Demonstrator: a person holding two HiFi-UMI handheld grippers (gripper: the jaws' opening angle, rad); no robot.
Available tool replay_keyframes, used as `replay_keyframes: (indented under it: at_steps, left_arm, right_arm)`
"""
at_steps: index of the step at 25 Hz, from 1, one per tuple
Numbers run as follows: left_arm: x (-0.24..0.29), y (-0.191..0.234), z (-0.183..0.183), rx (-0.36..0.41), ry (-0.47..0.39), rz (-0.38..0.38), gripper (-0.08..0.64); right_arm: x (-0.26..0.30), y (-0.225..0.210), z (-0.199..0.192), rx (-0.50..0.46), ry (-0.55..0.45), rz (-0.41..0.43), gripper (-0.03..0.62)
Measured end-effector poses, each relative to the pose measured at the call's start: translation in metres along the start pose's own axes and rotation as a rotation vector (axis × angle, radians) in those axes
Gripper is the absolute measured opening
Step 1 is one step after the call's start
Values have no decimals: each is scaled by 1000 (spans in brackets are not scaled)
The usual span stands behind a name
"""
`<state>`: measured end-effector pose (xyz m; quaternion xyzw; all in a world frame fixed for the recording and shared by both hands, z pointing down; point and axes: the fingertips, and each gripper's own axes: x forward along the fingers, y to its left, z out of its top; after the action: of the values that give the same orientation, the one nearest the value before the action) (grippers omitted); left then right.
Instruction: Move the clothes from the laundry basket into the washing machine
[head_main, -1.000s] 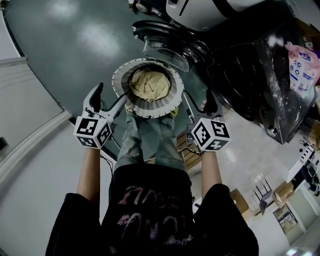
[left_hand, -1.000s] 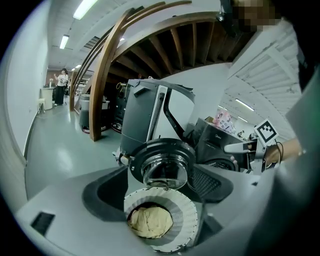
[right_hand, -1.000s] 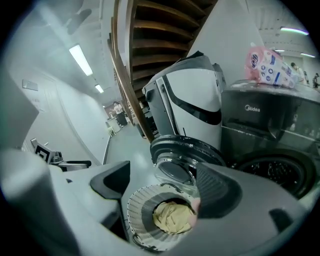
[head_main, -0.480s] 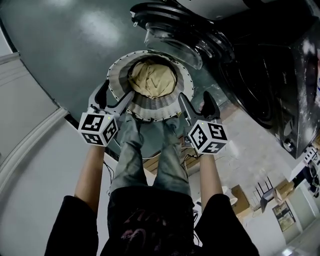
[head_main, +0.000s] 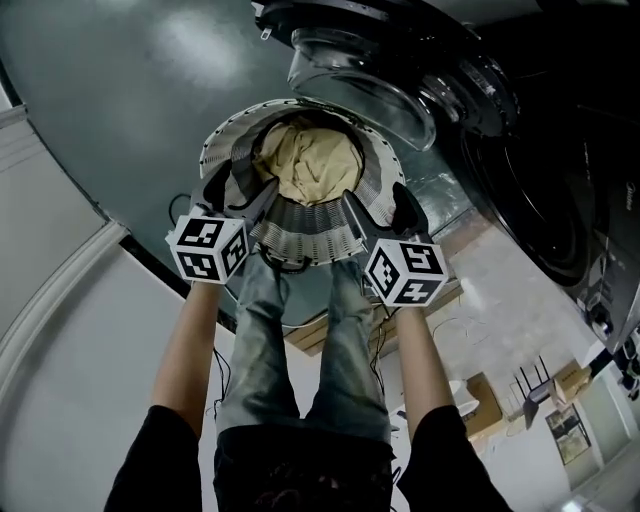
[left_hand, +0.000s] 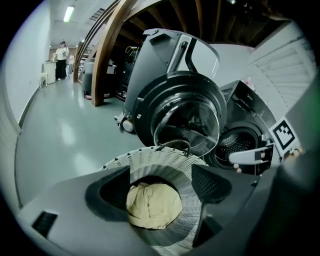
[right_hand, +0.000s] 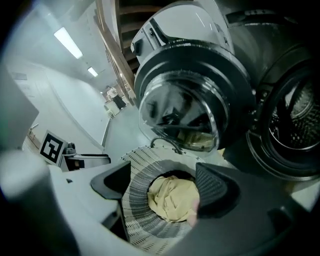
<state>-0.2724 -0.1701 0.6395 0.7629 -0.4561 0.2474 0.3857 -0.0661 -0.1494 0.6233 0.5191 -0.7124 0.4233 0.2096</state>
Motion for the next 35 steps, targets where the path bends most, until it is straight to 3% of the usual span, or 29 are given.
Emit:
replay_keyframes:
  at_steps: [5, 12, 21, 35]
  left_arm:
    - [41, 8, -21, -44, 29, -19, 393]
    - [97, 21, -66, -24, 108, -26, 390]
    - [161, 52, -111, -4, 166, -13, 385]
    - [243, 81, -189, 37, 297, 14, 383]
  right_arm:
    - [36, -10, -26, 64, 27, 11, 407]
    - [81, -43, -66, 113, 65, -34, 405]
    - [148, -69, -129, 128, 136, -67, 405]
    - [235, -118, -195, 133, 247, -134, 407]
